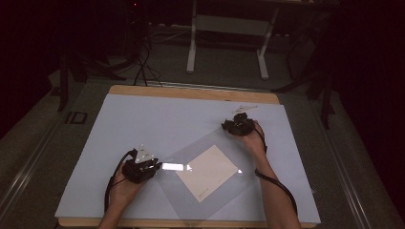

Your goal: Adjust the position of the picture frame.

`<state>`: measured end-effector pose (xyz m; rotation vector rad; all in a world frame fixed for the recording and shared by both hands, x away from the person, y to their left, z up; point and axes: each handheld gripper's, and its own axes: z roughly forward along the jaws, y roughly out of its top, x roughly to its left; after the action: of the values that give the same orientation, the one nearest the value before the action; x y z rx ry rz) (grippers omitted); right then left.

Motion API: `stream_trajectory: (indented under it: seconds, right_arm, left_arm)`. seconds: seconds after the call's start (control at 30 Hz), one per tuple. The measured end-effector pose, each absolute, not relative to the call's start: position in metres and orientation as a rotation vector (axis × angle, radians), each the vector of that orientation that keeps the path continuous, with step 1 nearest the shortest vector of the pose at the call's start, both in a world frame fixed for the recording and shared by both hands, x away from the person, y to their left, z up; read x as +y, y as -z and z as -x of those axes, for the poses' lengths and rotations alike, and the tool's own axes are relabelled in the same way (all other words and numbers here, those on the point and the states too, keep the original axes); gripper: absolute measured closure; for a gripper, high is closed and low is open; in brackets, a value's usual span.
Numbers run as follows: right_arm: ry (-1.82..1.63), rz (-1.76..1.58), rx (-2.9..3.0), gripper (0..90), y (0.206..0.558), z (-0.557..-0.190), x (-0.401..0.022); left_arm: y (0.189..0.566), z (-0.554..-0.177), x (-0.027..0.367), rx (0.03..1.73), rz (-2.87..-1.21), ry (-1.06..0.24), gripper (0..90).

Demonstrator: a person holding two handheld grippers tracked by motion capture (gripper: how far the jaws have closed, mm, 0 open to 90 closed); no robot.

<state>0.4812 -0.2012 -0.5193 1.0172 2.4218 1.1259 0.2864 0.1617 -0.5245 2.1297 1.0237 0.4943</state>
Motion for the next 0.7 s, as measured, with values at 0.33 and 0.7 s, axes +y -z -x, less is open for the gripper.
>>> stream_trajectory:
  seconds: [0.33, 0.7]
  right_arm:
    - [-1.095, -1.023, 2.431, 84.3, 0.528, -0.486, -0.19]
    - [-1.088, -1.096, 2.451, 84.5, 0.525, -0.489, -0.191]
  left_arm:
    - [0.528, -0.287, 0.159, 1.03, -2.129, -0.523, 82.6]
    - [0.529, -0.29, 0.165, 1.069, -2.068, -0.454, 84.6]
